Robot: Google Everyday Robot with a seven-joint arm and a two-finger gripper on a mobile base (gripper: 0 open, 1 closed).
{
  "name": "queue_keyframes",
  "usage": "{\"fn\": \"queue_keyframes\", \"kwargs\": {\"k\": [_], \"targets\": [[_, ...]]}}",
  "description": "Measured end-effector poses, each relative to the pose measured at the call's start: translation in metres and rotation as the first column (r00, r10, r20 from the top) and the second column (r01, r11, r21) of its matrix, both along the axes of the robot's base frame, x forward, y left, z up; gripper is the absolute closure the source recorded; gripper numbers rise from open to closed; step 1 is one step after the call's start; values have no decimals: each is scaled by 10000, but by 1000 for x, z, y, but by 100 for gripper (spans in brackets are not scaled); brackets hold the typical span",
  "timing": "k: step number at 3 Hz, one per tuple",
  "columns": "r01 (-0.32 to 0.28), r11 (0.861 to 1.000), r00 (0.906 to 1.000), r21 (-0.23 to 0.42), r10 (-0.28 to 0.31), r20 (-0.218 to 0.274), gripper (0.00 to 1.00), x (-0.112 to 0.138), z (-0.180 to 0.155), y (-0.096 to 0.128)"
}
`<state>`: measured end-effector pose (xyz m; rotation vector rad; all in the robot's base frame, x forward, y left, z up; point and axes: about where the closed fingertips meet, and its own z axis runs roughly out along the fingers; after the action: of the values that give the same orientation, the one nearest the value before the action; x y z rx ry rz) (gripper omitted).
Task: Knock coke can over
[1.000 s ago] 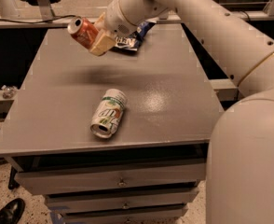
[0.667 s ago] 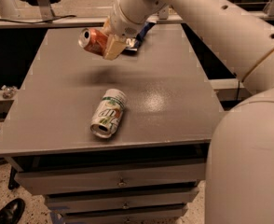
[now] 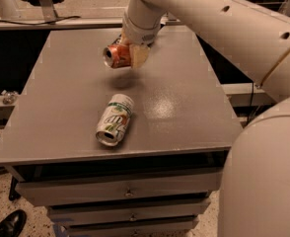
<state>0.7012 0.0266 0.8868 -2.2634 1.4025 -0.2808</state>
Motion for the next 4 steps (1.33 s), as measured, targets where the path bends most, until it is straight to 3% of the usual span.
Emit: {"fn": "queue_keyframes", "kwargs": {"k": [1, 2, 3, 4], "targets": [[-681, 9876, 9967, -1414, 736, 339, 84, -8, -10, -7], [-1388, 9588, 9873, -2478, 1534, 403, 61, -16, -18, -10], [-1911, 9279, 9764, -3201, 2130, 347, 38, -23, -25, -11], [-2205, 9068, 9687, -3592, 2468, 284, 14, -28, -29, -11]]}}
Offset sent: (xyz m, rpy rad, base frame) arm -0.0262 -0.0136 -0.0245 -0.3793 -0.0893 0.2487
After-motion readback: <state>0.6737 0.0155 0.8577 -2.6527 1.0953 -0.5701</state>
